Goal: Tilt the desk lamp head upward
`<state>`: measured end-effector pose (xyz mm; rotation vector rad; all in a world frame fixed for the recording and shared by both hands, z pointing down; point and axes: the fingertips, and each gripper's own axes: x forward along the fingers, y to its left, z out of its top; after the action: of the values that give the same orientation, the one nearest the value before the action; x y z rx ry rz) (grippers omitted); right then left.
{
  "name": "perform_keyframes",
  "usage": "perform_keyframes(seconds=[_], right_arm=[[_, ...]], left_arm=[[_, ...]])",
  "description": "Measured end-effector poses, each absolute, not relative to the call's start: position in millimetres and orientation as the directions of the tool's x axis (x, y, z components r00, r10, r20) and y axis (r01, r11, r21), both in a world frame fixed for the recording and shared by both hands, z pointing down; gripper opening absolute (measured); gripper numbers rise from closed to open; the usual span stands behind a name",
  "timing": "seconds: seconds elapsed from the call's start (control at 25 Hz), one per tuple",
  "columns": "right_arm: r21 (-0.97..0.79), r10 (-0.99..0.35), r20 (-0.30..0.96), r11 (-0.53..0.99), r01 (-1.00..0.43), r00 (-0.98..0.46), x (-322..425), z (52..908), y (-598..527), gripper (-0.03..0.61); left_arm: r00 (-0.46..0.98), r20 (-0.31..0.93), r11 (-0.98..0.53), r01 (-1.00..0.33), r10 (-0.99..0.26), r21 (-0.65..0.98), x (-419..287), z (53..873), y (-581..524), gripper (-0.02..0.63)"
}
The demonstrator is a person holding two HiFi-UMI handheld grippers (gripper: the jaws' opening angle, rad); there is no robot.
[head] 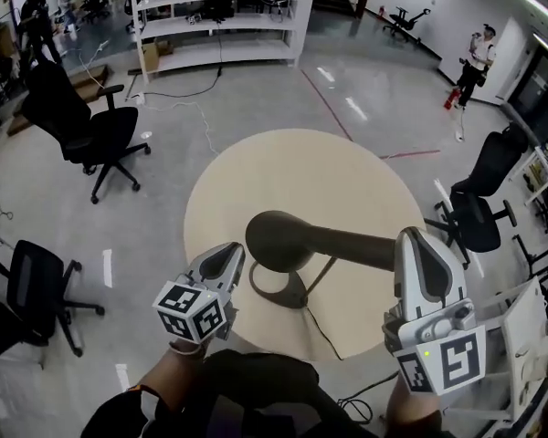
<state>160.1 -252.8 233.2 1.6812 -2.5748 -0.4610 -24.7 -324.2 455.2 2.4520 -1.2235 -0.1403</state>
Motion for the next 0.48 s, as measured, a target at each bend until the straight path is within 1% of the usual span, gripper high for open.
perform_keyframes(seconds=[0.24, 0.48], right_arm=[[0.235, -0.893, -0.07, 0.418, -0.878, -0.444, 170, 225, -288, 0.015], [0.233, -0.903, -0.001, 0.417, -0.878, -0.429, 154, 232, -314, 0.015]], left_arm=[[0.687, 0.073, -0.51, -0.602, -0.723, 0.614, -13, 481, -343, 0.104], [0.74, 0.014, -0.51, -0.478, -0.673, 0.715, -26, 493, -372, 0.141]])
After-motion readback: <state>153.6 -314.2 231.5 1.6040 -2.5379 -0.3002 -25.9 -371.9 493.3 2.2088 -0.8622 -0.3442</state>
